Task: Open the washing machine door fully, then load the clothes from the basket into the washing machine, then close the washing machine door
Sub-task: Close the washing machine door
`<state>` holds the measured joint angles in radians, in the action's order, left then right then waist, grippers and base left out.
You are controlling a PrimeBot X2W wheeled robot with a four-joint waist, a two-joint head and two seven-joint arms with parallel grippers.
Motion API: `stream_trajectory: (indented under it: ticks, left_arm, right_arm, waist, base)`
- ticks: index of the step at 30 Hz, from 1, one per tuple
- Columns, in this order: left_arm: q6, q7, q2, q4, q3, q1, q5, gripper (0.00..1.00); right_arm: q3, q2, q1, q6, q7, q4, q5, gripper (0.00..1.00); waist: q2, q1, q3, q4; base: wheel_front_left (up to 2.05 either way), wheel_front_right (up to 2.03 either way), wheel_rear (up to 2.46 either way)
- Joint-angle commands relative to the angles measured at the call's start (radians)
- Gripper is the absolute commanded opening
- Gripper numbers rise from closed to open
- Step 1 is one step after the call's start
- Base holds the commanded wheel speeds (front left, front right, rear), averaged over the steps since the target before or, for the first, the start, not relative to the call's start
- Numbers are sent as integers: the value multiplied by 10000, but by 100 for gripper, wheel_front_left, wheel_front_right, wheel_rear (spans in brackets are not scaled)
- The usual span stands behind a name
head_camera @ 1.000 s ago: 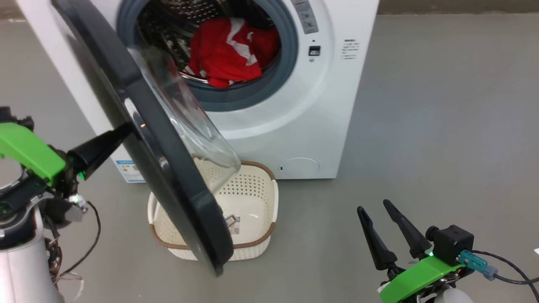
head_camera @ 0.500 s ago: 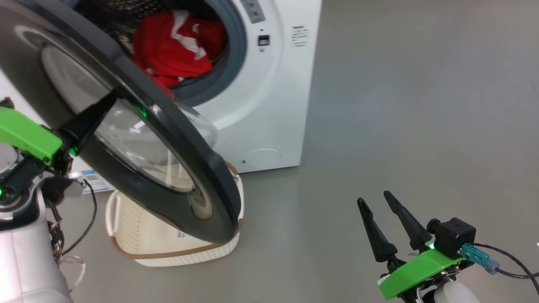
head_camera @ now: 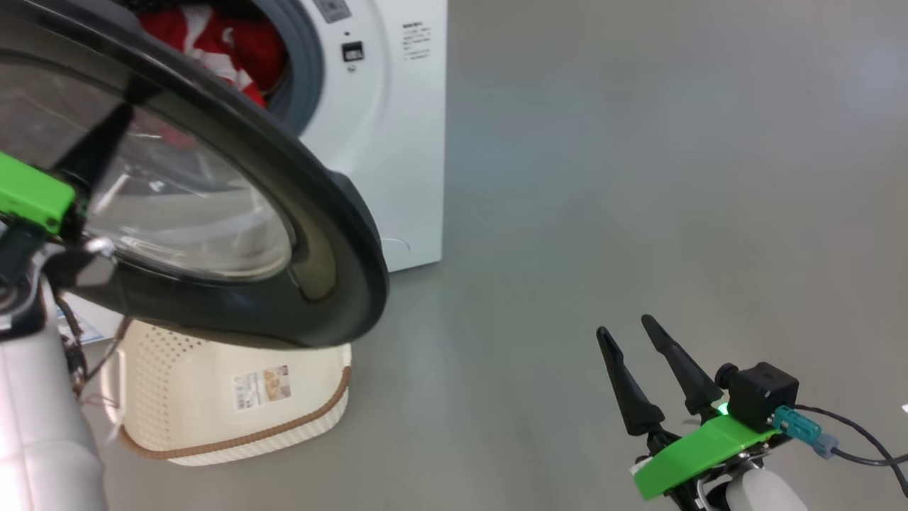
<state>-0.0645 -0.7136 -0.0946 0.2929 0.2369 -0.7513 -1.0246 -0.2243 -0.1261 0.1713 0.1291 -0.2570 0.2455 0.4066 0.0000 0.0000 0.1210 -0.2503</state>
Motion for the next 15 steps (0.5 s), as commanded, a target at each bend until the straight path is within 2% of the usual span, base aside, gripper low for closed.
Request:
stream_trajectory:
  ticks: [1,9,15]
  left_arm:
    - [173,136,-470,-212,244,-507,116,0]
    - [688,1304,-1021,1263,472,-1336,553,0]
    - [1030,1837,-1198,2312,488,-1848,661,0]
  right_arm:
    - [-238,45,376,16,-48,-276,-100,100]
    - [-259,175,487,16,-48,-301,-112,100]
    - [-252,211,487,16,-48,-331,-131,100]
  waist:
    - [0,0,218,-242]
    - [0,0,432,-718]
    - [0,0,520,-917]
  base:
    - [0,0,0]
    - [0,0,0]
    - [0,0,0]
